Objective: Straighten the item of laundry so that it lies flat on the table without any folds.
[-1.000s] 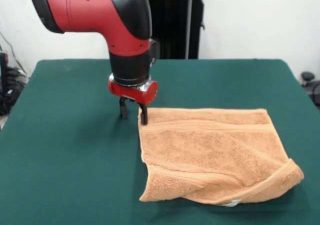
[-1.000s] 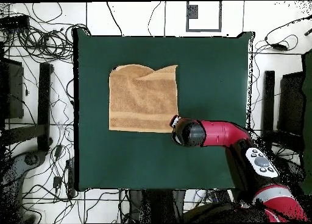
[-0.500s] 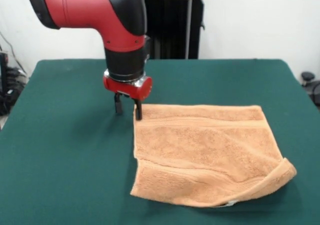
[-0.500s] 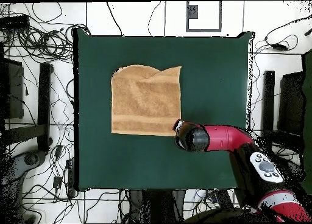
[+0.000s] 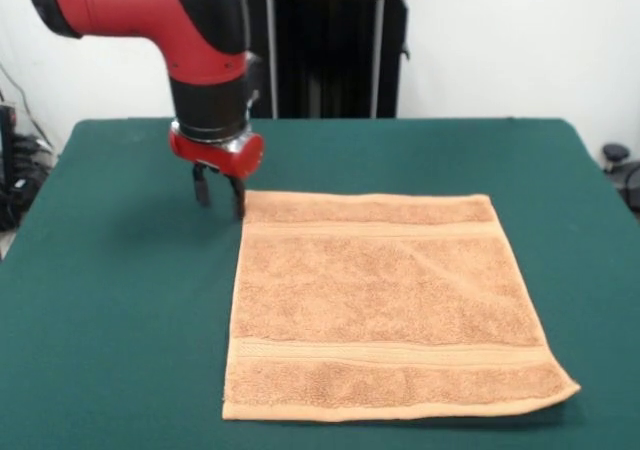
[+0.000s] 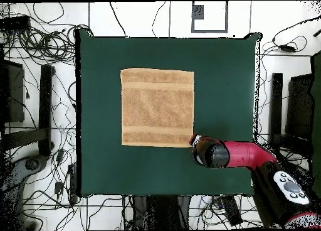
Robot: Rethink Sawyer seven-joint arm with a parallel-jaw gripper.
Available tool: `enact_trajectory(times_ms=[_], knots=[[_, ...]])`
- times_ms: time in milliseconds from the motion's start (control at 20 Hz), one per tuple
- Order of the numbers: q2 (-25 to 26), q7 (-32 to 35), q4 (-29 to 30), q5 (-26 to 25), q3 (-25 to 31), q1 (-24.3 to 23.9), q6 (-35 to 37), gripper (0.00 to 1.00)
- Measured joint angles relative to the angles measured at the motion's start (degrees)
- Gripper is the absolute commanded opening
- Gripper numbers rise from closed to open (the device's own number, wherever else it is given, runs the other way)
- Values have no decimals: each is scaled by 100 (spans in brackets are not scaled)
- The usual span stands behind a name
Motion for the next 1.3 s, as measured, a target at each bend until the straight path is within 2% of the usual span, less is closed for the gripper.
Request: enact_trajectory(times_ms=[250,550,1300], knots=[[-15,0,76,-253,2,-318,76,100],[-23,0,100,-262,0,-351,198,100],[-24,0,99,-262,1,180,501,100]])
